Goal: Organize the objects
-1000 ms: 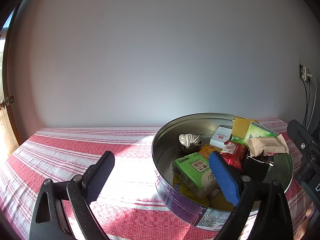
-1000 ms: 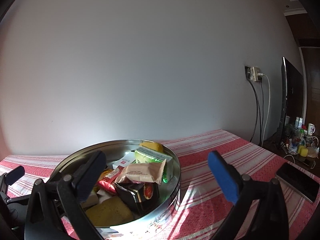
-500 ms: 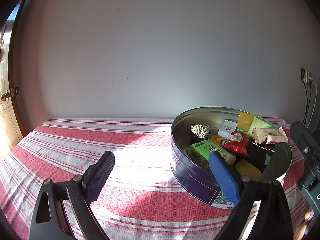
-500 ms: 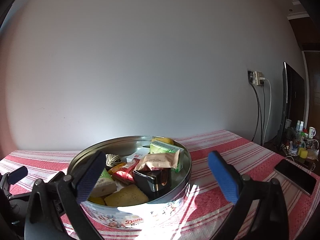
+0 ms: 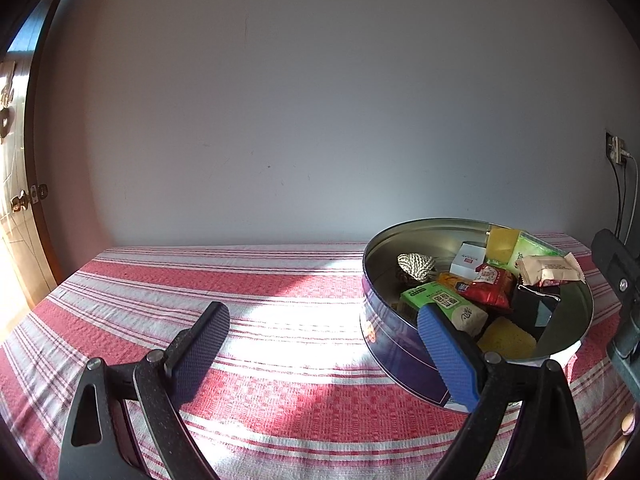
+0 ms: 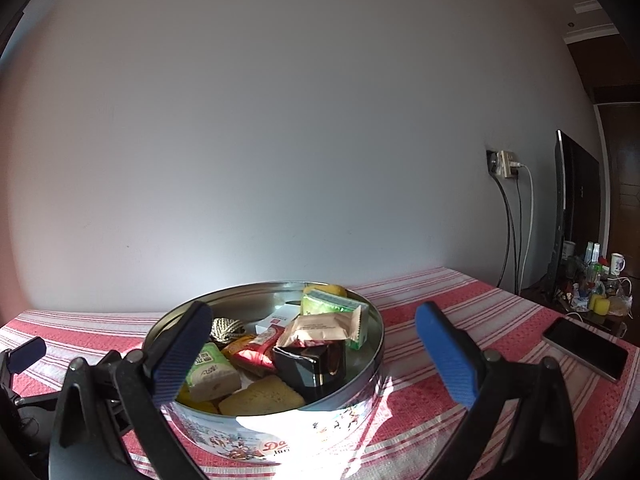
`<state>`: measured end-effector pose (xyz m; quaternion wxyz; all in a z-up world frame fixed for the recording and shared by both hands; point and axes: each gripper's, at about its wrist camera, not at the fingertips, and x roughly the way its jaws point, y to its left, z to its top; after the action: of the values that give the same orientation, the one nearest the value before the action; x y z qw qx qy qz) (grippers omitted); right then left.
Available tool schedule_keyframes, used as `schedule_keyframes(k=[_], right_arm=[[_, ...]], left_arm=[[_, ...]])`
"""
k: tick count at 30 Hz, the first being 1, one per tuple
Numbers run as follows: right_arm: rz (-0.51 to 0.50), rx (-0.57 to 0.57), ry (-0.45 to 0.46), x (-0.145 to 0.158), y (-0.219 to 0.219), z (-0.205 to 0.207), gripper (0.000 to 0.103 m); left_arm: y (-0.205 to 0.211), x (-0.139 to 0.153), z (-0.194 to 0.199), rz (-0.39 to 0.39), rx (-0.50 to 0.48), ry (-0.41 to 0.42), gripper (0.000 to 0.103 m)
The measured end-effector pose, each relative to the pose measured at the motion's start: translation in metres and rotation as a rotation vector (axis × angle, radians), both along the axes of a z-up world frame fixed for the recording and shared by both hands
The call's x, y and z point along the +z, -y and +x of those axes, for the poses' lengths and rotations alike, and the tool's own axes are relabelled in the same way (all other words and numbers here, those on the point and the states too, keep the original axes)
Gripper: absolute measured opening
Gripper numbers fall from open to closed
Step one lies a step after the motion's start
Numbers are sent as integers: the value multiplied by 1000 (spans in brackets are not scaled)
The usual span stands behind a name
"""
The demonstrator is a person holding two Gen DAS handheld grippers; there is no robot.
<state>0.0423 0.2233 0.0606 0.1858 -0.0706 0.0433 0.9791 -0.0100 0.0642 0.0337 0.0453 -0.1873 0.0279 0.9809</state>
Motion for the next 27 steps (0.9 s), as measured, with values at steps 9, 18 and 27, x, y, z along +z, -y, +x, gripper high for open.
schedule_keyframes(k=[9, 18, 27], right_arm=[[8, -1, -33, 2, 0, 7, 103], [3, -5, -50, 3, 0, 12, 103], [5, -10, -55, 3, 1, 13, 103]], left_arm=[[0, 0, 3, 3, -5, -14, 97], [-2, 1, 6, -10, -13, -28, 97], [-2, 1, 6, -7, 14, -33, 97]])
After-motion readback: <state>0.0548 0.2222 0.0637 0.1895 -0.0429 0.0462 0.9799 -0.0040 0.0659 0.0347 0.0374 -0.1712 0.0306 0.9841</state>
